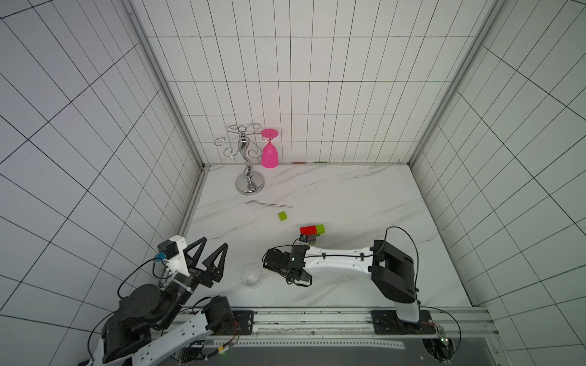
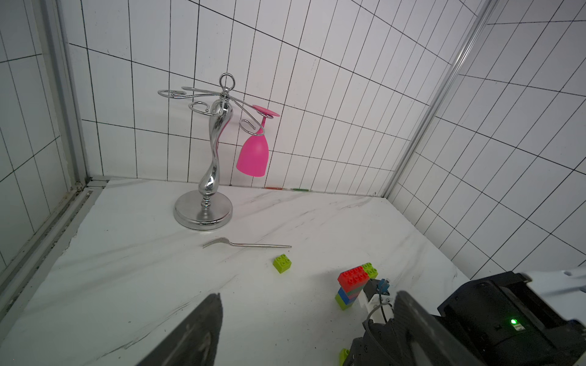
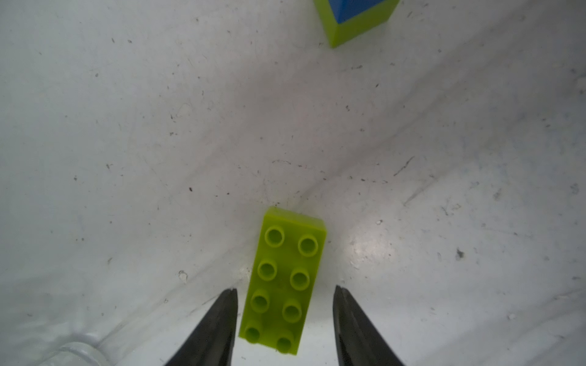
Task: Assemble a spoon with lego
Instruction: Pick up the lego brick from the center of the board.
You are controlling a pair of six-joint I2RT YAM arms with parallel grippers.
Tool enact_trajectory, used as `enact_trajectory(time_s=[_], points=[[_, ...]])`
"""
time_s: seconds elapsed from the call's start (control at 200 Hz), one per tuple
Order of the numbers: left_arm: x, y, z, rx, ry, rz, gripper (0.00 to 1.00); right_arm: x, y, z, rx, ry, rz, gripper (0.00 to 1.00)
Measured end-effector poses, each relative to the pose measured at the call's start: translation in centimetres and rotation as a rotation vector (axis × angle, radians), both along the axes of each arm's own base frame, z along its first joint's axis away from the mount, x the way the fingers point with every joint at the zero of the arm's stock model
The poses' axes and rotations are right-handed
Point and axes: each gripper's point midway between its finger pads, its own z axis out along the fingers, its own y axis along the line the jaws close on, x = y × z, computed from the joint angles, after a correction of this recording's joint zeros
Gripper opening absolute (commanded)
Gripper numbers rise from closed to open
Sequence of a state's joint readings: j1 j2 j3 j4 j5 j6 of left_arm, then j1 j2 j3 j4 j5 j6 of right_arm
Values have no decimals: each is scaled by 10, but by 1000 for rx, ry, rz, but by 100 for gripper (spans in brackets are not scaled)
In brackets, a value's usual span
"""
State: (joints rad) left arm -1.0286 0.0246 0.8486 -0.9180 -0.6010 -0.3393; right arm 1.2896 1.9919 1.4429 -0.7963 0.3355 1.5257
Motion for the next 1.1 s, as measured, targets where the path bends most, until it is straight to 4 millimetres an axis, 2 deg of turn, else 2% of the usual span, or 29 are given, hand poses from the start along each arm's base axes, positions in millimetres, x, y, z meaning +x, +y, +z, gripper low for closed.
enact_trajectory(time_s=[0.285,0.45,0.67,1.1], points=[[-1,-1,0,0,0,-9,83,1,1,-6,-10,14,-3,42],[-1,-2,0,0,1,-15,83,3,2,-6,-10,13,13,34],[-1,-3,0,1,1,-19,83,6,1,-6,-13,20,21,41],[-2,-4,-1,5,1,-23,83,15,5,-7,-11,32,36,42]])
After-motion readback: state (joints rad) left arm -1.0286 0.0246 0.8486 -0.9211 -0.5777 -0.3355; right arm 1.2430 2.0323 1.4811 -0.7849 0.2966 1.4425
